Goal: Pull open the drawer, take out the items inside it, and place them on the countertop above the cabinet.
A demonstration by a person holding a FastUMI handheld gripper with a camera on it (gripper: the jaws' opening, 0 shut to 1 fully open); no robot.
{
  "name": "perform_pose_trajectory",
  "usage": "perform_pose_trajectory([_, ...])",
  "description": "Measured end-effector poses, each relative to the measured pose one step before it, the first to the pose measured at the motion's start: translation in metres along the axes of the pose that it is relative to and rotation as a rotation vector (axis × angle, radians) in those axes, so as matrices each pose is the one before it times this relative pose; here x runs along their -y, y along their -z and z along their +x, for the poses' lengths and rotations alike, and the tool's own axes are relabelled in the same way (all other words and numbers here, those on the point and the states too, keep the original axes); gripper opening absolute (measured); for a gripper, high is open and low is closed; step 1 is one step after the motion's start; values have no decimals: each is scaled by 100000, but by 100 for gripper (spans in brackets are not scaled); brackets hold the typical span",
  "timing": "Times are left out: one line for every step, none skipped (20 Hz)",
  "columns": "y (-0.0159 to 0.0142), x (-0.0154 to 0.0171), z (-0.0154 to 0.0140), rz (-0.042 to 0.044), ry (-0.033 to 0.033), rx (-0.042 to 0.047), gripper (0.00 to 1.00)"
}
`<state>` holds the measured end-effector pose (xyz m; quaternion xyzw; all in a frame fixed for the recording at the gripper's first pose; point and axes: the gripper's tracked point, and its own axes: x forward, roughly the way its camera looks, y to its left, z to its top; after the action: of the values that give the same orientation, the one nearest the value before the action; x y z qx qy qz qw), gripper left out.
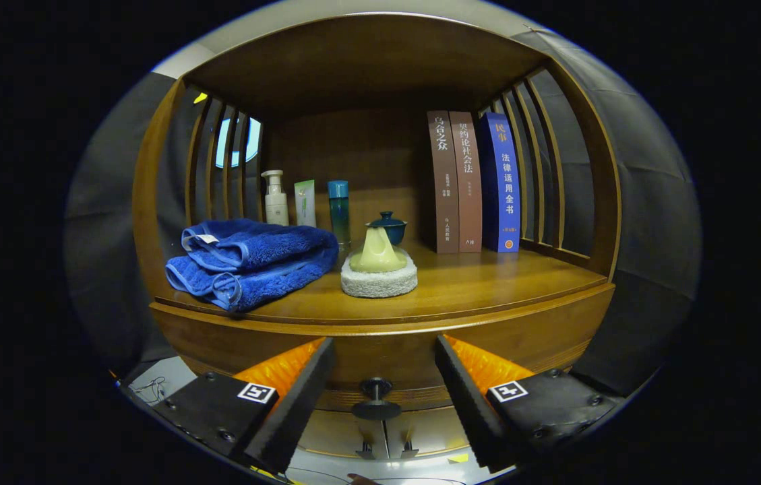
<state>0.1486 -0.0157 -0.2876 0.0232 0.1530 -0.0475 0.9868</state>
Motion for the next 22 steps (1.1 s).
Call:
perform_pose_trajectory([15,-1,-153,-271,50,49,99])
perform_pose_trajectory([29,31,-31,-120,-35,-252,99])
perform_pose_trajectory([-78,-7,2,36,-11,-7,99])
perform_pose_trajectory([70,16,21,-224,-95,-212,99])
perform_pose_trajectory([-37,26,-31,198,-76,45,99])
perform_pose_trajectory([27,-11,-6,422,-101,-210,99])
perform_pose_trajectory([42,30,19,548,-20,-621,99])
perform_pose_trajectory([65,80,-86,429,101,-517,99])
perform_pose_trajectory([-58,79,-172,175,247,-151,99])
perform_pose_trajectory([-228,-80,-361,41,-115,464,99])
perform_pose_trajectory([-193,-68,-411,-293,-191,377,100])
perform_pose_trajectory([-141,-108,-538,-473,-309,316,100])
perform_pose_trajectory([-306,-77,-623,-340,-251,308,100])
perform_pose_trajectory([-395,-164,-802,148,-640,455,100])
perform_pose_trajectory([-482,-182,-872,394,-758,364,100])
perform_pose_trajectory([-675,-382,-1072,358,-1646,917,100])
perform_pose_trajectory([-860,-306,-1127,-312,-1212,1257,100])
perform_pose_trajectory([-846,-323,-1171,-590,-1360,1560,100])
perform_pose_trajectory([-1084,-363,-1215,-523,-1114,1843,100])
perform_pose_trajectory([-1430,-240,-1334,-581,-878,2084,100])
perform_pose_trajectory([-1689,-311,-1311,21,-994,2361,100])
perform_pose_trajectory([-2029,-510,-1315,219,-1768,3246,99])
